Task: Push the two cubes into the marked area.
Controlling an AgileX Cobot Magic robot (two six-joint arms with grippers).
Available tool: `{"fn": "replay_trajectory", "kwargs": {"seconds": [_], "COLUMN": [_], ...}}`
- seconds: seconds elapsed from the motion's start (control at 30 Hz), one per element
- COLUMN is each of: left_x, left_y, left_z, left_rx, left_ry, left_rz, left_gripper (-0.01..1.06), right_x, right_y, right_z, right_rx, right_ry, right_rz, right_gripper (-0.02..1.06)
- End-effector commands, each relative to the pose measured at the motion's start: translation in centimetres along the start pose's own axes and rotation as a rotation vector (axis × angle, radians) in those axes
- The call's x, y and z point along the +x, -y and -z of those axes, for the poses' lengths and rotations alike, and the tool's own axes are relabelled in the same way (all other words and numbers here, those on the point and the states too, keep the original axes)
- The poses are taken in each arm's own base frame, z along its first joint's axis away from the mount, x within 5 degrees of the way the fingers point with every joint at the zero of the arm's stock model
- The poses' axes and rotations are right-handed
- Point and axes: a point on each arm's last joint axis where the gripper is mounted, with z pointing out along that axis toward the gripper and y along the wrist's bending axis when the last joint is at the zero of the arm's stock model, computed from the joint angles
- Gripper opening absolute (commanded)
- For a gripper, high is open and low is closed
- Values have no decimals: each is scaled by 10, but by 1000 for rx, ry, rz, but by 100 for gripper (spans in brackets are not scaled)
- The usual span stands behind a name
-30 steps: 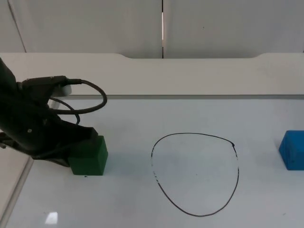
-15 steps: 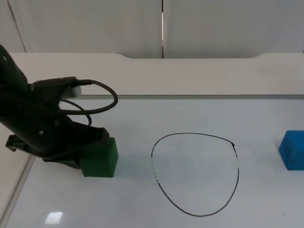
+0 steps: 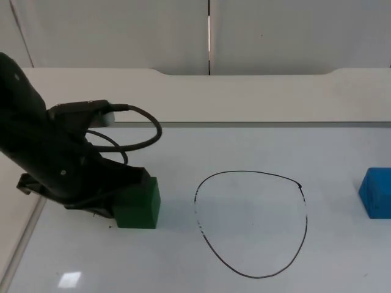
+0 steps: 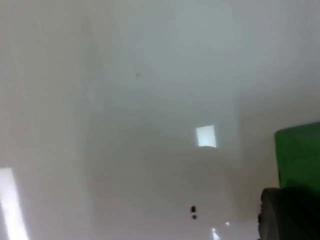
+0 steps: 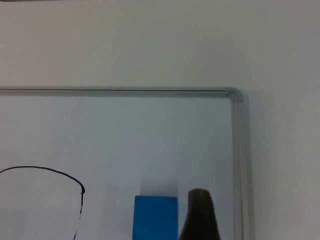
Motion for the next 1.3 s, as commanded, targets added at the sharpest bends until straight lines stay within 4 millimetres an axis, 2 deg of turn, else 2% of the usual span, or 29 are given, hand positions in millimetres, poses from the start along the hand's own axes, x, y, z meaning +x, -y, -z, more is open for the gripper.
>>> {"fn": "replay_trajectory", "kwargs": {"seconds": [0.0,0.63,0.9,1.27], "left_x": [0,3,6,4], "left_y": [8,14,30,29], "left_z": [-1,-2,-4,-4], "left_rx": [8,30,37,28], "left_ry": [12,-8,7,29], "left_rz": [12,32,-1,7], "left_gripper": [0,0,0,0], "right_x": [-2,-2,-2,-2], "right_y": [-1,-2,-2,-3], "right_z": [2,2,2,2], "right_rx": [-5,-9,-10,-20], "right_ry": [16,16,14,9], "right_rz": [15,11,9,0], "right_gripper": [56,56,56,56]}}
